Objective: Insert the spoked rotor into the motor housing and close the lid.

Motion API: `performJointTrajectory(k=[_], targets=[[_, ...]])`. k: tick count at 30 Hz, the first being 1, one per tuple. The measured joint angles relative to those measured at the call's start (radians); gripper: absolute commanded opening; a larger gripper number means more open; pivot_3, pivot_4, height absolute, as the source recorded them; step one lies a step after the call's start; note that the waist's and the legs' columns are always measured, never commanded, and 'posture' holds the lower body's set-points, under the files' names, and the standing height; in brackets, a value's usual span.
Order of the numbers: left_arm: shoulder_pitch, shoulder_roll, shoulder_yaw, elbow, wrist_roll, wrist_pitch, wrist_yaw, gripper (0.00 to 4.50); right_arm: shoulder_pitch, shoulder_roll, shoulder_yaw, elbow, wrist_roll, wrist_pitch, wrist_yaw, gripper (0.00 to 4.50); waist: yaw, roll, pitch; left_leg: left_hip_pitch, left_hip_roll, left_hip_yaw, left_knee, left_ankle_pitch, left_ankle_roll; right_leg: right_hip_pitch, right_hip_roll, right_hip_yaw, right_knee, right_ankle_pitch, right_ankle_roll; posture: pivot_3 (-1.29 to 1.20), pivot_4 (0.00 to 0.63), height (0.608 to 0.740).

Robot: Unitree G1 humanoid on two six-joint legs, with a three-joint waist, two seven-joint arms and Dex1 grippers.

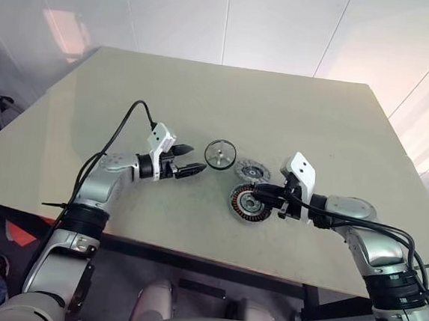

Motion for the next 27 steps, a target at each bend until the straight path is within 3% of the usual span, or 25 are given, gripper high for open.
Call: performJointTrajectory(k=[18, 26, 27], targets=[[0.022, 0.02, 0.004, -0.002, 0.0, -0.001, 0.032, 4.04, 0.031, 0.022, 0.033, -0.009, 0.008, 0.02, -0.025, 0.56, -0.002, 0.0, 0.0, 0.002, 0.0, 0.0, 0.0, 0.0, 0.0, 0.002, 0.0, 0.0, 0.0, 0.0, 0.0, 0.0, 0.0, 0.74], [0.022, 0.025, 0.005, -0.002, 0.0, -0.001, 0.034, 4.04, 0.03, 0.024, 0.043, -0.013, -0.008, 0.012, -0.04, 3.32, -0.002, 0.0, 0.0, 0.002, 0.0, 0.0, 0.0, 0.0, 0.0, 0.002, 0.0, 0.0, 0.0, 0.0, 0.0, 0.0, 0.0, 0.74], [0.022, 0.025, 0.005, -0.002, 0.0, -0.001, 0.034, 4.04, 0.027, 0.024, 0.044, -0.017, -0.011, 0.012, -0.046, 3.32, -0.002, 0.0, 0.0, 0.002, 0.0, 0.0, 0.0, 0.0, 0.0, 0.002, 0.0, 0.0, 0.0, 0.0, 0.0, 0.0, 0.0, 0.74]])
